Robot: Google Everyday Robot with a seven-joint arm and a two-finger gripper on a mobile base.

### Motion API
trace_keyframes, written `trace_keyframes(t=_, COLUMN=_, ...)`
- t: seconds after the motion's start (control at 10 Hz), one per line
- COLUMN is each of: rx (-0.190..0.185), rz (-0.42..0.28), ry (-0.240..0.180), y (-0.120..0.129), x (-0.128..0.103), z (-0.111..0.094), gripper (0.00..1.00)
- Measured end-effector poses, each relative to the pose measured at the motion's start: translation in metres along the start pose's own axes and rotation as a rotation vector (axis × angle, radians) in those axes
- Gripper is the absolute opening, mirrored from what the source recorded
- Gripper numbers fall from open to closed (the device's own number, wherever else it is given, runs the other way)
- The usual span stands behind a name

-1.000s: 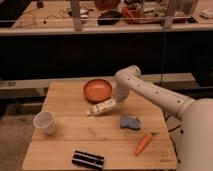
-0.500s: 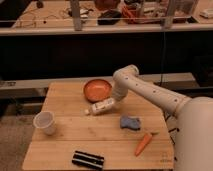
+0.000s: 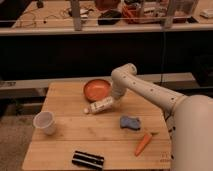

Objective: Place the bottle in the ceramic bowl

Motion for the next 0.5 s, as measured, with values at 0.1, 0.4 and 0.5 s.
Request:
trace_keyframes(t=0.1, rx=0.007, rz=-0.017, ry=-0.022, y=0.0002, x=-0.0021, z=-0.0014, gripper=0.00)
trace_keyframes(t=0.4, rx=0.026, rz=-0.039, ry=-0.091, y=0.0030, x=-0.0020, z=-0.0052, gripper=0.00)
trace_keyframes(t=0.5, rx=0.032, rz=-0.043, ry=-0.114, y=0.0028, x=-0.0028, z=-0.0064, gripper=0.00)
